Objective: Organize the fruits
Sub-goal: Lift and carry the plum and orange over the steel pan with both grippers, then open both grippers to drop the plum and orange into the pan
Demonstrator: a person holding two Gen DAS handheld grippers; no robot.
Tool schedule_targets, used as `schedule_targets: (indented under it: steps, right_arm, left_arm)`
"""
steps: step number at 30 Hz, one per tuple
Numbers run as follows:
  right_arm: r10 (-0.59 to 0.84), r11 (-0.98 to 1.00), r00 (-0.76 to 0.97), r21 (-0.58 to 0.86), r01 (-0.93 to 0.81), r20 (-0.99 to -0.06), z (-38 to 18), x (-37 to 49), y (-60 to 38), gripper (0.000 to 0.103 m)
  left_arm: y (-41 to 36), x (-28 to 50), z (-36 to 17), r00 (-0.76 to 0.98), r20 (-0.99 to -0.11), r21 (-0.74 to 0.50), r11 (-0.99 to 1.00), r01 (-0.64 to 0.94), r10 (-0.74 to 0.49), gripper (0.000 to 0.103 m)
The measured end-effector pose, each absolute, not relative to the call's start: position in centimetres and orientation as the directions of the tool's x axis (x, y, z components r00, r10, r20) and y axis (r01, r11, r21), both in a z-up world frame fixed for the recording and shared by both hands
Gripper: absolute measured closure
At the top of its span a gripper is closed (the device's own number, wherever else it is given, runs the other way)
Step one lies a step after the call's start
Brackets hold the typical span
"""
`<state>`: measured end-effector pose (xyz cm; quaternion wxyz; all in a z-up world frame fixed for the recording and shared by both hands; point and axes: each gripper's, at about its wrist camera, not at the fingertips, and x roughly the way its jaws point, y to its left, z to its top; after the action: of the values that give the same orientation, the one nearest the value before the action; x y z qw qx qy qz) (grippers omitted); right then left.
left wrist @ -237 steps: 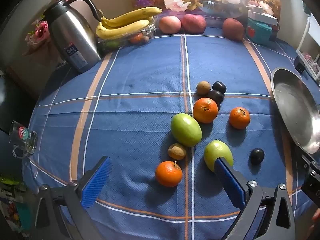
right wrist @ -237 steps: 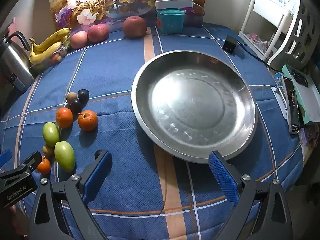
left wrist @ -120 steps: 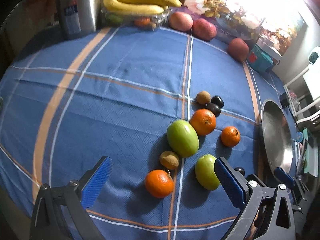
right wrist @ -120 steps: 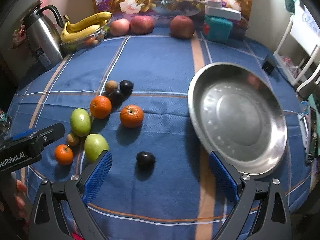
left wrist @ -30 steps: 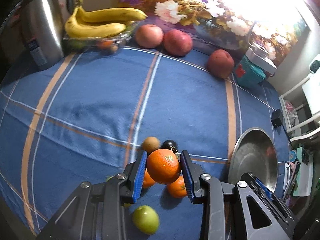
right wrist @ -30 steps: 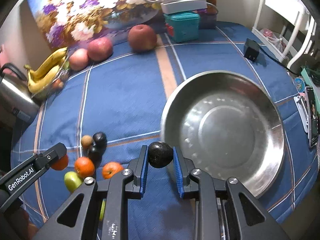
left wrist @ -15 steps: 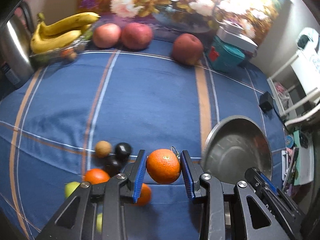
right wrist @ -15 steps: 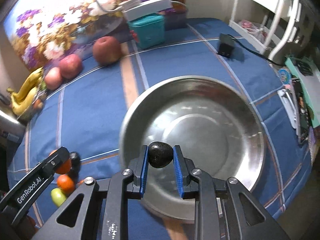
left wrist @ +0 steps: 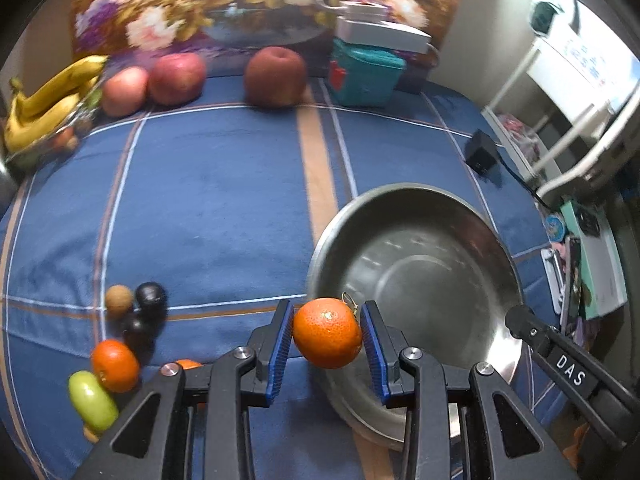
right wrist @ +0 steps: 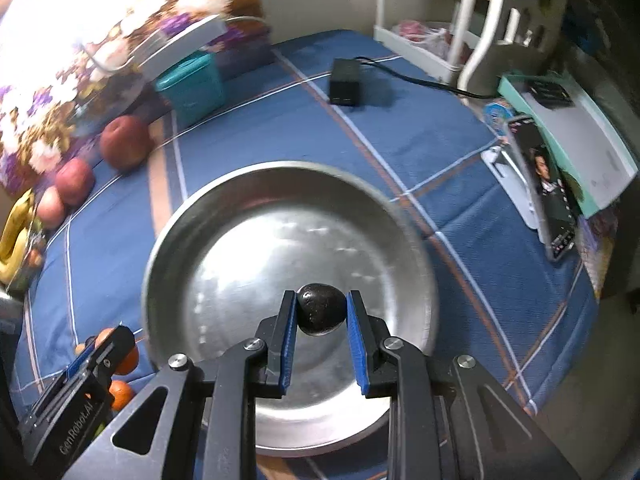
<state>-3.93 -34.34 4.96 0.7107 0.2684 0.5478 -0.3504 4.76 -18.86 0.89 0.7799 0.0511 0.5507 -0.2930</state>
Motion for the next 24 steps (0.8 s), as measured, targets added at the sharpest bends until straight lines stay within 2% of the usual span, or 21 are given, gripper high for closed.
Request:
schedule_targets:
  steps: [24]
  right_arm:
    - [-0.166, 0.589, 0.107, -0.011, 0.808, -0.98, 2.9, -4.7, -35.4, 0.077]
  left_arm:
    - [-21.3, 3.2, -1.0, 0.192, -0.903, -0.206, 0.78, 0.591, -0.384, 0.064]
